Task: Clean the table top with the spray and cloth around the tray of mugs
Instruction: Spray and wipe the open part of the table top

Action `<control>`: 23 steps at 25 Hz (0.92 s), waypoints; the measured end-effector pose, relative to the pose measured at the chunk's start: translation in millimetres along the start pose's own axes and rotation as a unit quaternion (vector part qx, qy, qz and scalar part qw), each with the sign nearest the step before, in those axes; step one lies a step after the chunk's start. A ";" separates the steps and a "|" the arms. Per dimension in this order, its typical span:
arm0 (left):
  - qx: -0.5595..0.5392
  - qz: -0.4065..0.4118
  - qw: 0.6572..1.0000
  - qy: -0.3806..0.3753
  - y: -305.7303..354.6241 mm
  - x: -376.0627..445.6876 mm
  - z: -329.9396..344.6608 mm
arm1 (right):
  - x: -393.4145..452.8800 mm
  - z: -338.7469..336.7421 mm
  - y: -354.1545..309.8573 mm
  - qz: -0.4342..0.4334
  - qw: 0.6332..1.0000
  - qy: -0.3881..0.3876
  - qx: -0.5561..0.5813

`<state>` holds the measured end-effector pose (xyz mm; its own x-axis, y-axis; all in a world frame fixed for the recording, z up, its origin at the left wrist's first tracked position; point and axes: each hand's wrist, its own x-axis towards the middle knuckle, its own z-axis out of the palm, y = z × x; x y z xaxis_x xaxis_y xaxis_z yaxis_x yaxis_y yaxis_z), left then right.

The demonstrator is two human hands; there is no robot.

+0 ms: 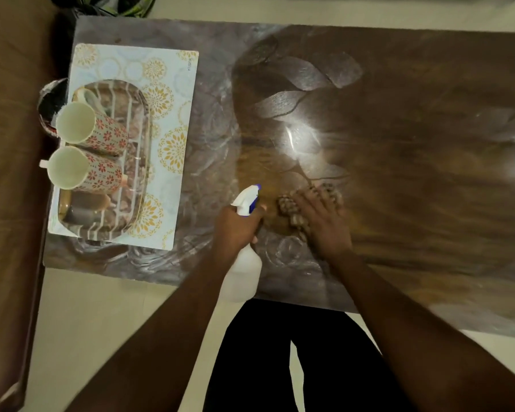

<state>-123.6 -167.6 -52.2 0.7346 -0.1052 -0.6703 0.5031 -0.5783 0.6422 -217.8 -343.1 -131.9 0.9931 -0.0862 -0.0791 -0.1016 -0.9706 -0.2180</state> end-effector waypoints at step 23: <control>0.022 -0.023 0.997 -0.074 -82.2 -17.9 -112.9 | -36.7 33.7 -146.1 0.352 0.933 0.073 0.007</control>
<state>-126.7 -26.8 -51.1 0.6347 -0.1931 -0.7482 0.5122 -0.6199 0.5945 -241.3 -190.6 -129.9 0.6779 -0.7314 -0.0738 -0.7308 -0.6597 -0.1750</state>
